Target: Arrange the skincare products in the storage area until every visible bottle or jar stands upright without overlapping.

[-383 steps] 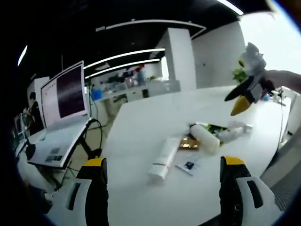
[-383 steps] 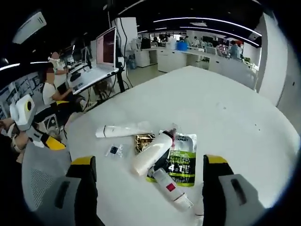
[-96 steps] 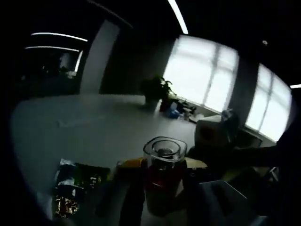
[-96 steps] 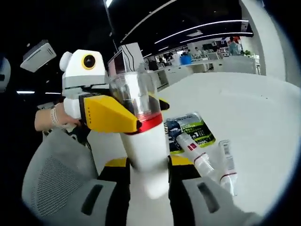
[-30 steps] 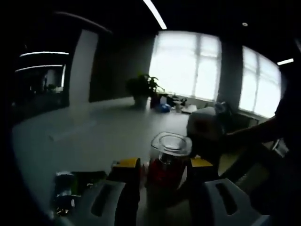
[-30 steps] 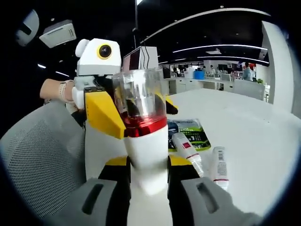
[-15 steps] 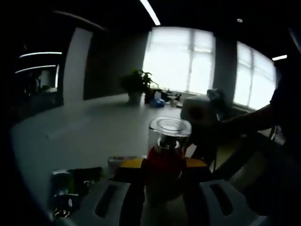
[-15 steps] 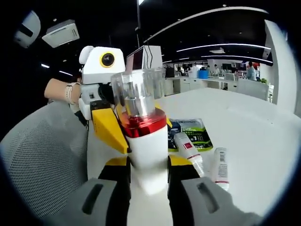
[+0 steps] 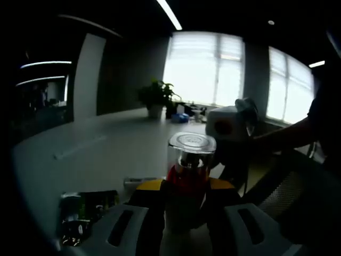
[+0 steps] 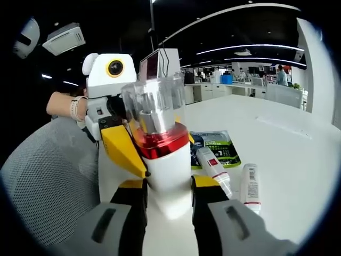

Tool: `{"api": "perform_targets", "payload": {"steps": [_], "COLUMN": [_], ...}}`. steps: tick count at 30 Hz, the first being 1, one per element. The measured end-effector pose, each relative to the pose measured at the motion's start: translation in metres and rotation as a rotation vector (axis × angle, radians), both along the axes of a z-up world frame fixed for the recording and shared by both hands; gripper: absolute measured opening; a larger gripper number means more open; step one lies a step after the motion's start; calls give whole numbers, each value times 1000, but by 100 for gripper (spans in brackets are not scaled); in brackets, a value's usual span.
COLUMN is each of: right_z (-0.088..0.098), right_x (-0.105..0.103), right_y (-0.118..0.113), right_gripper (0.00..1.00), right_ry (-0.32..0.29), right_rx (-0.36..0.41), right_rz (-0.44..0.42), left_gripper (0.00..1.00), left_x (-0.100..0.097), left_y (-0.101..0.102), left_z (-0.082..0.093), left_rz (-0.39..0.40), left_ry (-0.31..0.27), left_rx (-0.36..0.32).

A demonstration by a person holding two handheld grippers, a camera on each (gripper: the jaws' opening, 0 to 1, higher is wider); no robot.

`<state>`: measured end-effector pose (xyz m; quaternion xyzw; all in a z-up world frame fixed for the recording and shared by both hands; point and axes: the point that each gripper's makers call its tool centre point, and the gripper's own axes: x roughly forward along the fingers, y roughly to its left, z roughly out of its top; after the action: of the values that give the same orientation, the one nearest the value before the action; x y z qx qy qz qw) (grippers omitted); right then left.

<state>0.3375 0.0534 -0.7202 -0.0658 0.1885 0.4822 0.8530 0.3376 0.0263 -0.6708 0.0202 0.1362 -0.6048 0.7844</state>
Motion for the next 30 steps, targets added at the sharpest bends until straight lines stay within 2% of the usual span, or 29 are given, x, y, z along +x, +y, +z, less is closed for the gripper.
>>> {"api": "perform_targets", "payload": {"steps": [6, 9, 13, 19, 23, 26, 30], "right_z": [-6, -2, -1, 1, 11, 26, 59], "right_x": [1, 0, -6, -16, -20, -21, -21], "right_y": [-5, -5, -8, -25, -36, -44, -44], "right_gripper": [34, 34, 40, 39, 39, 38, 38], "right_ry": [14, 32, 48, 60, 65, 45, 39], "right_rx": [-46, -14, -15, -11, 10, 39, 172], "right_rz": [-8, -18, -22, -61, -100, -130, -179], "left_gripper": [25, 25, 25, 25, 25, 25, 25], "left_x": [0, 0, 0, 0, 0, 0, 0], "left_y": [0, 0, 0, 0, 0, 0, 0], "left_z": [0, 0, 0, 0, 0, 0, 0], "left_rz": [3, 2, 1, 0, -1, -2, 0], "left_ry": [0, 1, 5, 5, 6, 5, 7], "left_rx": [-1, -2, -5, -6, -8, -14, -17]}}
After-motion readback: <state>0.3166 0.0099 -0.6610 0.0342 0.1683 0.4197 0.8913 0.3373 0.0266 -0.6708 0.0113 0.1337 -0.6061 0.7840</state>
